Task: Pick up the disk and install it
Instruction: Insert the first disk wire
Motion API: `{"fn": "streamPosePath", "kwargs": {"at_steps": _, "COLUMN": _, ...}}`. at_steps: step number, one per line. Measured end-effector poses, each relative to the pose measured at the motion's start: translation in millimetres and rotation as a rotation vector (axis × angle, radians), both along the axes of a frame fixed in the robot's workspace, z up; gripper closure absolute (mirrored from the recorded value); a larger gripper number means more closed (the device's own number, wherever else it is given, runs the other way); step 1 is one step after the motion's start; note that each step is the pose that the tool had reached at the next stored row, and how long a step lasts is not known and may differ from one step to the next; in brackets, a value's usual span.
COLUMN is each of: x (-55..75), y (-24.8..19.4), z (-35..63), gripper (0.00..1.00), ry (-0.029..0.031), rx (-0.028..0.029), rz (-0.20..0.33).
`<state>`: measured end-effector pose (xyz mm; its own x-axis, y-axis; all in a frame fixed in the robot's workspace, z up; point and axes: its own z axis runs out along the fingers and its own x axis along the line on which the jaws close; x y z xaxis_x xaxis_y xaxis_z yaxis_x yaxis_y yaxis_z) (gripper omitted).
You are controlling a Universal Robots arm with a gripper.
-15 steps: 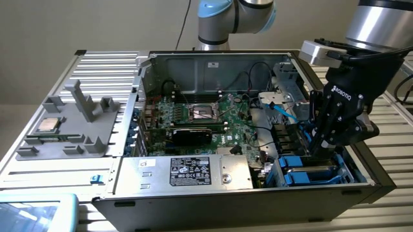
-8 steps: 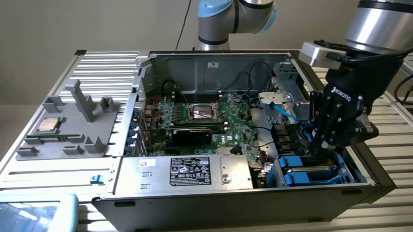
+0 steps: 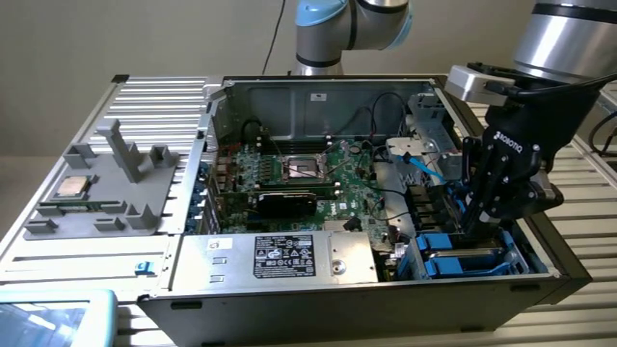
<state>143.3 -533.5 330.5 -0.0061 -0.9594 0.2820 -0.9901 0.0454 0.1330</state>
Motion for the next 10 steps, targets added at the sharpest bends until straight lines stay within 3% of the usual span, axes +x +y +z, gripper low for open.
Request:
{"fn": "streamPosePath", "kwargs": {"at_steps": 6, "x": -0.2, "y": -0.1, "z": -1.6, "gripper": 0.84, "ry": -0.0080, "rx": 0.0015, "rz": 0.000}}
{"fn": "streamPosePath", "kwargs": {"at_steps": 10, "x": -1.2, "y": -1.0, "z": -1.8, "gripper": 0.84, "ry": -0.0086, "rx": 0.0018, "rz": -0.003}}
